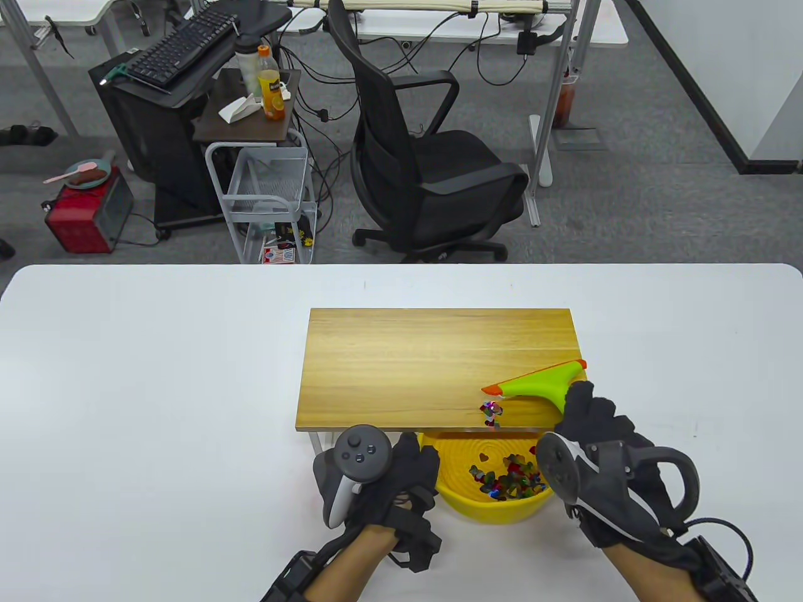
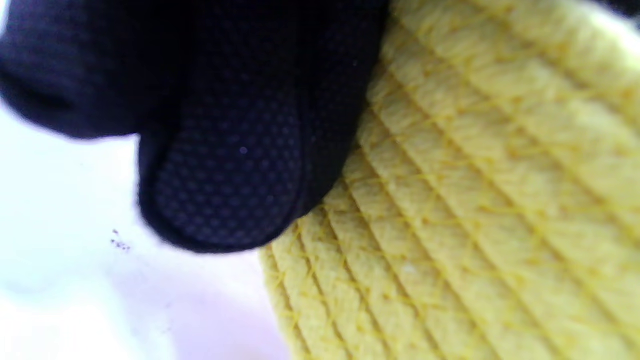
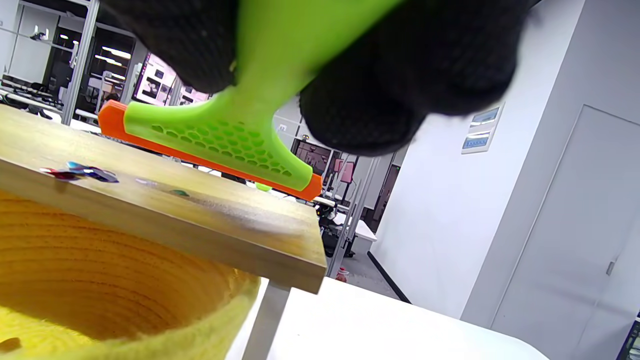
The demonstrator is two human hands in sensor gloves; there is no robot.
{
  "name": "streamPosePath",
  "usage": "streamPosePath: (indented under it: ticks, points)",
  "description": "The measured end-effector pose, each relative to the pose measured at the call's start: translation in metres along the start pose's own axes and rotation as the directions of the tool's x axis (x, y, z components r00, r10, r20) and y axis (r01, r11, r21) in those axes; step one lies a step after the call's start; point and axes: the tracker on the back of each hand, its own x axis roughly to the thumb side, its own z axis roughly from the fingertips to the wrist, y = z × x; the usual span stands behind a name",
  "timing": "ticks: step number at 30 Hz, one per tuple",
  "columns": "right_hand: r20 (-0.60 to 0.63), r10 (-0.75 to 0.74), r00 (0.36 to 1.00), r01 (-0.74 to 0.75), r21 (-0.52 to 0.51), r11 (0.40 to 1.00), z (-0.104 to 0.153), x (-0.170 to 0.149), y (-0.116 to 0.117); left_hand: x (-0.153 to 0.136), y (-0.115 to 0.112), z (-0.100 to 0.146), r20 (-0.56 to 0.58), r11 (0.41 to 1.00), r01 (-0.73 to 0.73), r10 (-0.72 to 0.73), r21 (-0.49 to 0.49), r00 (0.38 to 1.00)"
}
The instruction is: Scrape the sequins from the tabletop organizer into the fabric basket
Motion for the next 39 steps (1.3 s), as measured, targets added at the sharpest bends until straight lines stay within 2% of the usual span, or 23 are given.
streamPosePath:
  ticks: [5,10,24,35,39]
  points:
    - [0.01,0.014,1.0,-0.014,0.024,1.0,-0.007,0.009,0.009,0.0,0.0,0.0,0.004,1.0,0.004,-0.004,0.001,1.0]
    - [0.03,0.036,0.999,-0.037,0.018,0.999,0.0,0.011,0.01,0.0,0.001,0.0,0.005,1.0,0.01,-0.01,0.009,1.0]
    - [0.131,0.059,0.99,-0.062,0.015,0.998,0.063,0.0,-0.006,0.001,0.002,0.0,0.002,1.0,0.012,-0.012,0.014,1.0]
    - [0.142,0.035,0.989,-0.039,0.024,0.999,0.071,-0.008,-0.014,0.0,0.005,0.0,-0.002,1.0,0.009,-0.009,0.016,1.0]
    - [0.131,0.017,0.991,-0.016,-0.013,1.0,0.068,-0.01,-0.019,-0.001,0.007,0.0,-0.001,1.0,0.01,-0.01,0.019,1.0]
